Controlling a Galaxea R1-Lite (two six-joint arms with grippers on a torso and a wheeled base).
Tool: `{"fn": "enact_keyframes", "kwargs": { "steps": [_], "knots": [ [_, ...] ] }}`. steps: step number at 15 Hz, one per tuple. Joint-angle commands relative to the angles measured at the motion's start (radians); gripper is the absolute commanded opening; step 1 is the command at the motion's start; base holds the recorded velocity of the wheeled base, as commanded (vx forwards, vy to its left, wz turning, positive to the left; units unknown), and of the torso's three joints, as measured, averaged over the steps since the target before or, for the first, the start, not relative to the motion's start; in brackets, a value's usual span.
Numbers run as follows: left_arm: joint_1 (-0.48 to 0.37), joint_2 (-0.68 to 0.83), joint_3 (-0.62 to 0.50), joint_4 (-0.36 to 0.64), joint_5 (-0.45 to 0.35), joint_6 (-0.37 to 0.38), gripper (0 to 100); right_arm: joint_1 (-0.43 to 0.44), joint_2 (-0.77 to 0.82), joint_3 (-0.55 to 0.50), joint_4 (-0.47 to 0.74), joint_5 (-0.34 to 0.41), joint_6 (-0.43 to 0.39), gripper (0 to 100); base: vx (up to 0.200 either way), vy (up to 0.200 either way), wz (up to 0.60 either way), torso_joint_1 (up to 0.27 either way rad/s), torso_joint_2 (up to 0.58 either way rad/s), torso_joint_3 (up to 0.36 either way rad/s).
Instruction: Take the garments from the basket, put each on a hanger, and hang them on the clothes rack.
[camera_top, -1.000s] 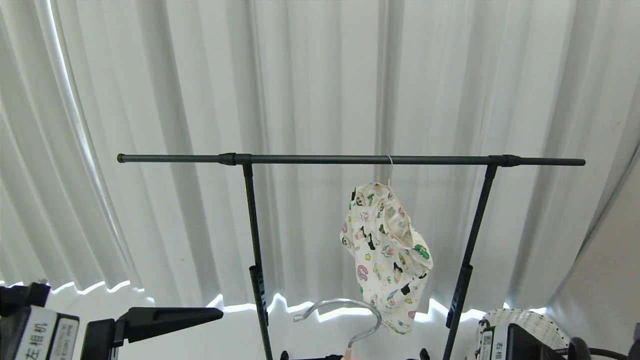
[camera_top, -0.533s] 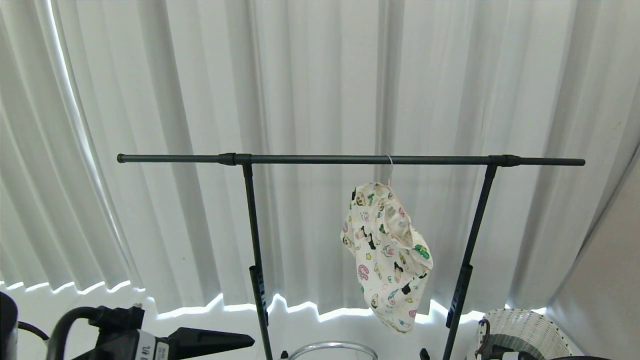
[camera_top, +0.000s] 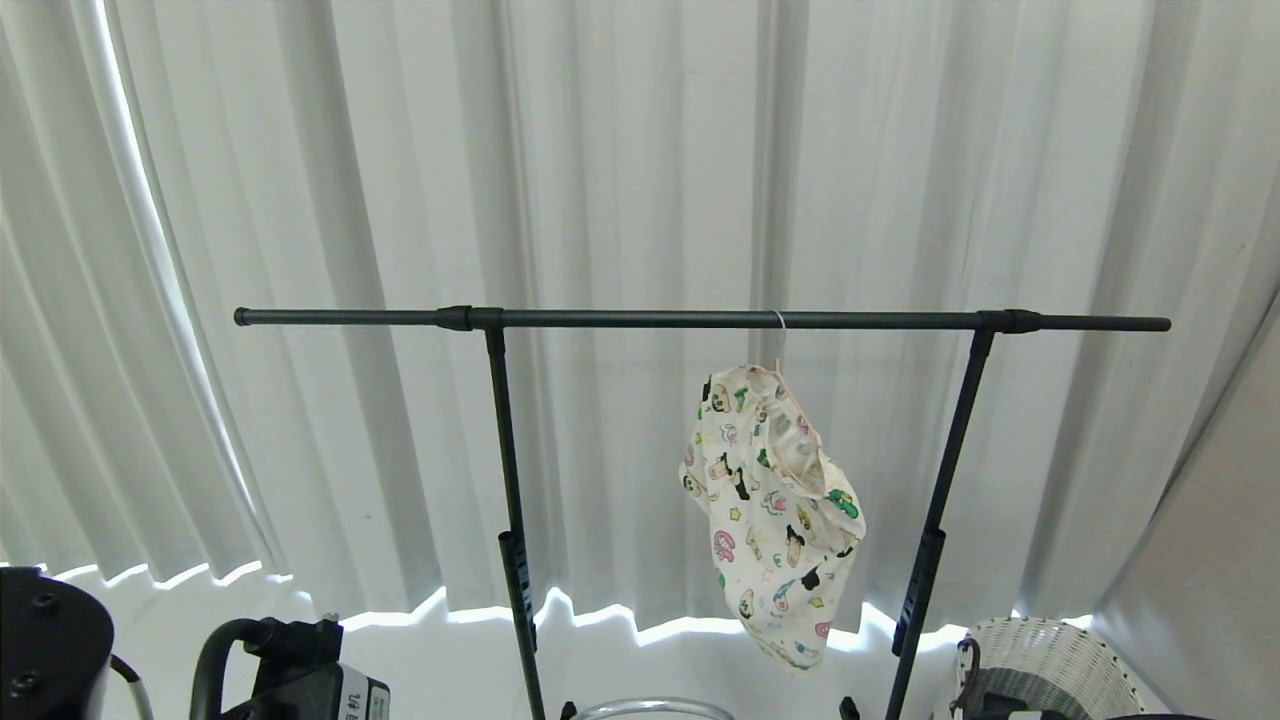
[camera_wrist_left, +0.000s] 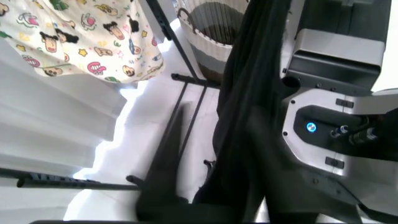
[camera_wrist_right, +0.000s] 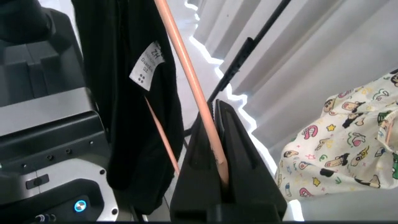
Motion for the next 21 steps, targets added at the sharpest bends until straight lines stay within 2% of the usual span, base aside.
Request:
{"fn": "enact_keyframes", "kwargs": {
  "steps": [1, 4, 5, 7, 10, 11, 13, 16, 18, 21],
  "knots": [
    [0.0, 0.003, 0.002, 0.0, -0.001, -0.001, 0, 0.001, 0.004, 0.001, -0.012, 0.0, 0.001, 0, 0.0, 0.0, 0.0, 0.0, 0.0, 0.0],
    [0.0, 0.003, 0.002, 0.0, 0.001, -0.001, 0, 0.002, 0.003, 0.003, -0.015, -0.005, 0.001, 0, 0.0, 0.0, 0.0, 0.0, 0.0, 0.0],
    [0.0, 0.003, 0.002, 0.0, 0.003, -0.001, 0, 0.002, 0.001, 0.003, -0.015, -0.005, 0.001, 100, 0.0, 0.0, 0.0, 0.0, 0.0, 0.0],
    [0.004, 0.004, 0.008, 0.0, 0.035, -0.002, 0, 0.001, 0.0, 0.005, -0.015, -0.006, 0.0, 100, 0.0, 0.0, 0.0, 0.0, 0.0, 0.0],
    [0.018, -0.006, 0.036, 0.0, 0.2, -0.002, 0, -0.008, -0.003, 0.008, -0.015, -0.078, 0.006, 100, 0.0, 0.0, 0.0, 0.0, 0.0, 0.0],
    [0.024, -0.016, 0.04, -0.001, 0.285, -0.002, 0, -0.022, -0.003, 0.02, -0.015, -0.114, 0.009, 100, 0.0, 0.0, 0.0, 0.0, 0.0, 0.0],
    [0.058, -0.031, 0.037, -0.001, 0.352, -0.004, 0, -0.061, -0.013, 0.049, -0.015, -0.117, 0.01, 100, 0.0, 0.0, 0.0, 0.0, 0.0, 0.0],
    [0.147, -0.04, -0.001, -0.043, 0.36, -0.004, 0, -0.09, -0.017, 0.069, -0.015, -0.112, 0.033, 100, 0.0, 0.0, 0.0, 0.0, 0.0, 0.0],
    [0.199, -0.008, -0.093, -0.106, 0.363, -0.005, 0, -0.087, 0.035, 0.057, -0.015, -0.111, 0.125, 100, 0.0, 0.0, 0.0, 0.0, 0.0, 0.0],
    [0.215, 0.024, -0.204, -0.113, 0.365, -0.008, 0, -0.085, 0.151, -0.054, -0.015, -0.112, 0.236, 100, 0.0, 0.0, 0.0, 0.0, 0.0, 0.0]
  ]
}}
